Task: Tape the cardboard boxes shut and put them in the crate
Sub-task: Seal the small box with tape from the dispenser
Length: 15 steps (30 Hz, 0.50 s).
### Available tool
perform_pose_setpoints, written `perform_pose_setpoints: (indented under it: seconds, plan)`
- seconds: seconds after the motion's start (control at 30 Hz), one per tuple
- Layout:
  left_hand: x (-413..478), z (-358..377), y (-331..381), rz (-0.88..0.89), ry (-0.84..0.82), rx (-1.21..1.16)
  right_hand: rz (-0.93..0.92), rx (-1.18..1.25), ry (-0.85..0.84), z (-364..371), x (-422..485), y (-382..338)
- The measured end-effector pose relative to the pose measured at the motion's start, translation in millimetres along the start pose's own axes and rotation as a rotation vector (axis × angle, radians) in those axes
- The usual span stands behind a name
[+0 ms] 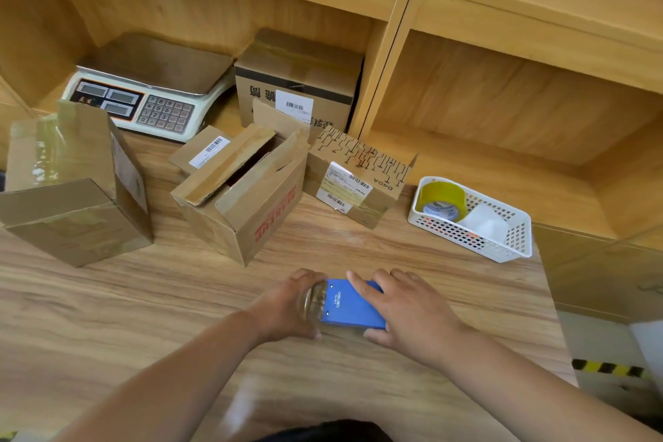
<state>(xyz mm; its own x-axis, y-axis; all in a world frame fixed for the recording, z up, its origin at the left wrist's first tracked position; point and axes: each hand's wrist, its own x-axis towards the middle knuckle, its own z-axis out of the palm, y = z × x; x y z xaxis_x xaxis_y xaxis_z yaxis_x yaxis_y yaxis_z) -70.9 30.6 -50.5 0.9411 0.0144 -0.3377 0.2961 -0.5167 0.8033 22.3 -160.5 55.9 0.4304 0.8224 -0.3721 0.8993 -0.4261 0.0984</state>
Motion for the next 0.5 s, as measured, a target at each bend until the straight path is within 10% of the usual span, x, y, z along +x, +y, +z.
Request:
perform_pose_setpoints:
  seconds: [0.2,0.5]
  plan:
    - [4,8,5,0.02,-0.015,0.028,-0.07,-0.042,0.307,33,-12,17]
    - [6,11,8,0.013,-0.008,0.079,-0.015,-0.027,0.31,57,-48,60]
